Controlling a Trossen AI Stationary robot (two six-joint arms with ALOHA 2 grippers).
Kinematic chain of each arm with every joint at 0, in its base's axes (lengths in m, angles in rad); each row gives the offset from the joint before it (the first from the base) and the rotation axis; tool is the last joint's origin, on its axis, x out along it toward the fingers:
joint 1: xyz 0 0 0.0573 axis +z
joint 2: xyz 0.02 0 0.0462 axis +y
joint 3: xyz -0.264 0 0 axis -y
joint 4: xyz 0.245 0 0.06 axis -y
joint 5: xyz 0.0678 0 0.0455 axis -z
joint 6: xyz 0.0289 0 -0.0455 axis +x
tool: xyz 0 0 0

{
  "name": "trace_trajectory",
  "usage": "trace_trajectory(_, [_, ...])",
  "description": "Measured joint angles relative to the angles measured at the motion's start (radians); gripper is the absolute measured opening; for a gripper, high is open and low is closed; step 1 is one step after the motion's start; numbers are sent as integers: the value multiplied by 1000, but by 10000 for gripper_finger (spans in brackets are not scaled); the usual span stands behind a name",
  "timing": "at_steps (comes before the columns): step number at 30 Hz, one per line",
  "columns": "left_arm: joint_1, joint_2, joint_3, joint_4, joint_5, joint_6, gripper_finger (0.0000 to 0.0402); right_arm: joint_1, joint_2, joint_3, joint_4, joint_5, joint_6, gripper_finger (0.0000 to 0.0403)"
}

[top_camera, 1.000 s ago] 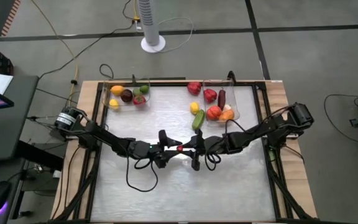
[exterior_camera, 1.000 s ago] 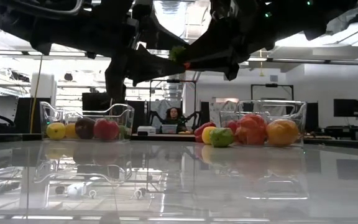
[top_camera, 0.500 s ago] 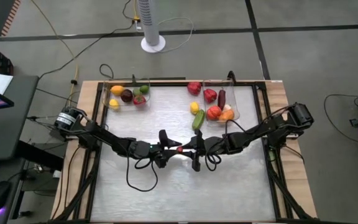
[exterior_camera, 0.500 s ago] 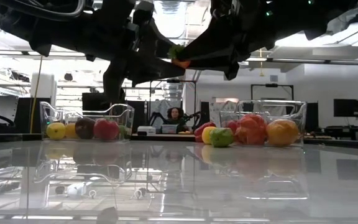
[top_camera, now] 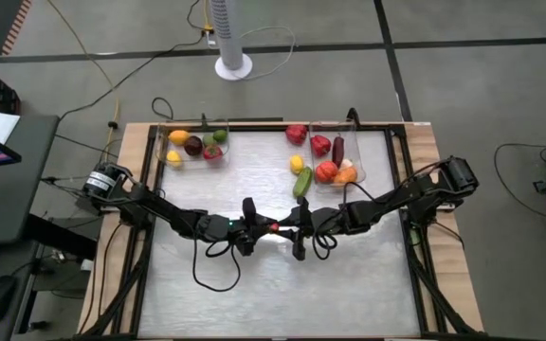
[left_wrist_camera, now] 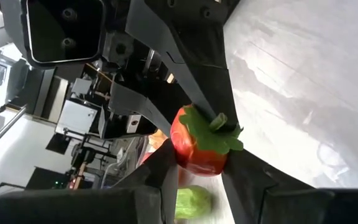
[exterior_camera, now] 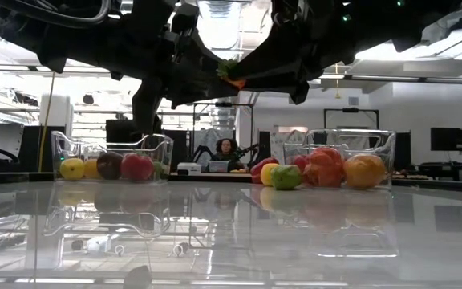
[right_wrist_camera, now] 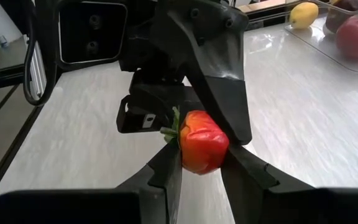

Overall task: Sort produce into baskets
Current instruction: Put the red tomato into the left transparent bin

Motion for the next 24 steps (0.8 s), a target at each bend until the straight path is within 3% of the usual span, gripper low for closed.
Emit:
trace_trajectory(6, [0, 0, 0, 0, 1, -10, 92, 0, 0, 0, -2, 6, 10, 154])
trace_trajectory(16, [0, 0, 0, 0, 0, -13, 92, -14, 0, 0, -15, 5, 36, 276])
trace_trajectory(24, [0, 0, 0, -3, -22, -47, 92, -30, -49, 0, -106, 0, 35, 296])
